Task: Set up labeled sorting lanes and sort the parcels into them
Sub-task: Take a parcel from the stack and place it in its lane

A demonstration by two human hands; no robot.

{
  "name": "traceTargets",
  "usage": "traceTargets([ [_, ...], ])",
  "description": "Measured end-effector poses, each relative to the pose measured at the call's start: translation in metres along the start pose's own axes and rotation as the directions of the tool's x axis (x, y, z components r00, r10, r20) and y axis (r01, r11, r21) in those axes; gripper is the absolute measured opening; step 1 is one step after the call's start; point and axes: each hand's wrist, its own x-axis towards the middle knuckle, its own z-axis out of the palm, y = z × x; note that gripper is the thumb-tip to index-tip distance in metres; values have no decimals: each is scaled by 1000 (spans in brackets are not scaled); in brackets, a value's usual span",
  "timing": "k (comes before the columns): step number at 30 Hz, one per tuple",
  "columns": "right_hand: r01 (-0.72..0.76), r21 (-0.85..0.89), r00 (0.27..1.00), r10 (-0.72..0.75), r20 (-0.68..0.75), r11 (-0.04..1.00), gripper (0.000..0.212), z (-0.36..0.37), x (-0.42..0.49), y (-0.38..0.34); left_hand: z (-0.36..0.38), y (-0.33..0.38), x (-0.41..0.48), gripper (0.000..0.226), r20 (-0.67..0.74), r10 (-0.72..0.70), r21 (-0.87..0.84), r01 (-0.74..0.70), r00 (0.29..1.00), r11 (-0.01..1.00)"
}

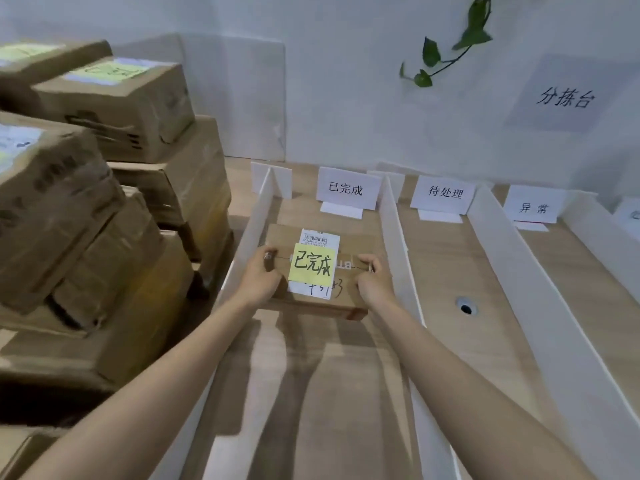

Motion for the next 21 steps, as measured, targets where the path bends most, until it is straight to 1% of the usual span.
traceTargets([
  [4,-50,-46,998,51,25,998,53,13,36,21,14,-24,28,46,34,-90,-4,90,995,996],
  [8,-95,-27,995,96,28,995,52,36,68,38,22,-52,61,51,8,-169,48,169,986,984],
  [12,-106,-8,994,106,12,994,50,56,92,50,25,-68,79,47,-12,-171,74,171,985,982],
  [15,-86,13,996,85,33,996,55,62,101,49,21,-72,89,45,-68,-121,127,129,990,983],
  [17,-65,-17,996,66,52,998,56,59,92,48,19,-75,85,44,-124,-22,246,52,992,968],
  [18,-17,-64,998,21,55,998,55,56,82,49,19,-76,79,43,-140,48,335,1,989,942],
  [19,68,-155,997,-61,48,986,53,54,69,53,20,-79,71,43,-144,126,416,-55,982,908],
  [20,185,-281,983,-181,41,942,52,52,56,59,22,-83,61,44,-134,198,486,-110,971,867],
  [21,306,-409,950,-307,64,860,53,51,44,67,25,-87,50,46,-109,260,553,-159,959,818],
])
